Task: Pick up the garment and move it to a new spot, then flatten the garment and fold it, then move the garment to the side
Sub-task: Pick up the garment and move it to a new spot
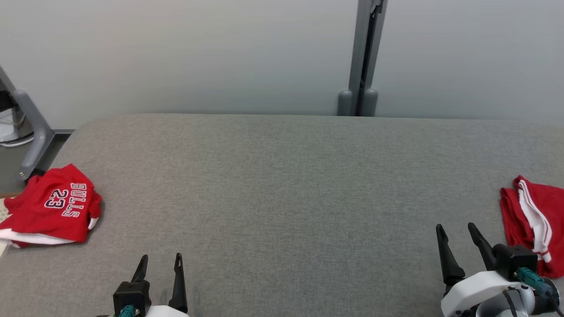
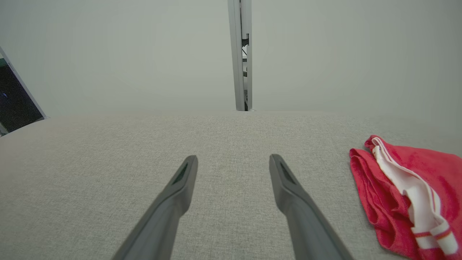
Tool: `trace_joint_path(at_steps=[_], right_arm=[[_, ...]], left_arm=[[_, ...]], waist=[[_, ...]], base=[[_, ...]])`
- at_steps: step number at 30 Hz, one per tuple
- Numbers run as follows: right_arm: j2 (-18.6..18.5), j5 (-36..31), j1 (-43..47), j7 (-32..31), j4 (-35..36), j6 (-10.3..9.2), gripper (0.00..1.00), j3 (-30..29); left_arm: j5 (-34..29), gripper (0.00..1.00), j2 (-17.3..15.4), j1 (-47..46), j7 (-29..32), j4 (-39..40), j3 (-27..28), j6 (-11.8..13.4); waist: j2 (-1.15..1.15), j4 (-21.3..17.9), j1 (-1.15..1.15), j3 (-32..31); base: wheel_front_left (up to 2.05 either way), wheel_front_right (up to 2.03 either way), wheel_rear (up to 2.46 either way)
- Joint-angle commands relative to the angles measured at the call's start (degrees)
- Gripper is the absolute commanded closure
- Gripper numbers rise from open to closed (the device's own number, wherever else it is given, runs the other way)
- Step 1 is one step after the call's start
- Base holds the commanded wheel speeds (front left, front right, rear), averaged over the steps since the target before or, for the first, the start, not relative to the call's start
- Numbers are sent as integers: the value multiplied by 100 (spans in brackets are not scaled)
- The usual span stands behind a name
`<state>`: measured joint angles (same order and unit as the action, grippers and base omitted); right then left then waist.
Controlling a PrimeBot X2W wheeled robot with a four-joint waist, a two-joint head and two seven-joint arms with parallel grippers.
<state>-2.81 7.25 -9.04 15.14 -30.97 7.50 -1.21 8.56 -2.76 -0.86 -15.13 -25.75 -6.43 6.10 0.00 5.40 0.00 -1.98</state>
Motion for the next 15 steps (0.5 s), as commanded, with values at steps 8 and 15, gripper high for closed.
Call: trace_joint_path(at_steps=[8,15], right_arm=[[-25,330,127,0,63,-2,0,330],[-28,412,119,0,52,-2,0,604]], left_arm=[[-135,0,-31,54,-1,-62,259,-11],[-155,0,-27,161,-1,-74,519,24]], waist=[[0,1224,0,49],[0,1880,0,35]], base=[[0,0,0],[0,0,0]])
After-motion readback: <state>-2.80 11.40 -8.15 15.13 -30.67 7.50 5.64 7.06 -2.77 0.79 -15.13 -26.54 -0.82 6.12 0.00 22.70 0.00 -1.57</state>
